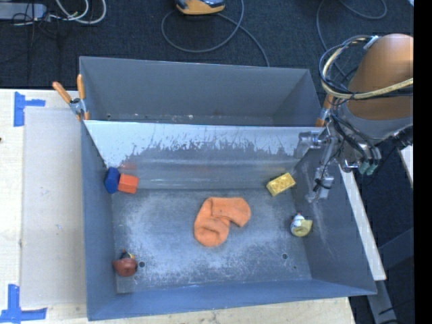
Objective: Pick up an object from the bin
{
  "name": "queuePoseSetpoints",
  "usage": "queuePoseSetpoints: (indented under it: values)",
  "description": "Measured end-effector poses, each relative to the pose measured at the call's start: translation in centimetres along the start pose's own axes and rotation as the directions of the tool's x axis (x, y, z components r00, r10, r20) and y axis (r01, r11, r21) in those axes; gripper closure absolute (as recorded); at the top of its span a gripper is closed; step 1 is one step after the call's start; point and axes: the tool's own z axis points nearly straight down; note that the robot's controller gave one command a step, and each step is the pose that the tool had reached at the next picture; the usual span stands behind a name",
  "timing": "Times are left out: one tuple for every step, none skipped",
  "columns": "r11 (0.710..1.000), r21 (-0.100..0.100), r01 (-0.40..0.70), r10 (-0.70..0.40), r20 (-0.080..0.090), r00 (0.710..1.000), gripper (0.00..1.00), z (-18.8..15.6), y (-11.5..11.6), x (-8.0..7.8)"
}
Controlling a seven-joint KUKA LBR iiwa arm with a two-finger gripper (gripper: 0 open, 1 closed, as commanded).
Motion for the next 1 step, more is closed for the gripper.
queuePoseSetpoints:
  values:
    - [1.000, 0.002, 0.002, -0.002, 0.008, 1.000, 0.00, -0.52, 0.04, -0.11]
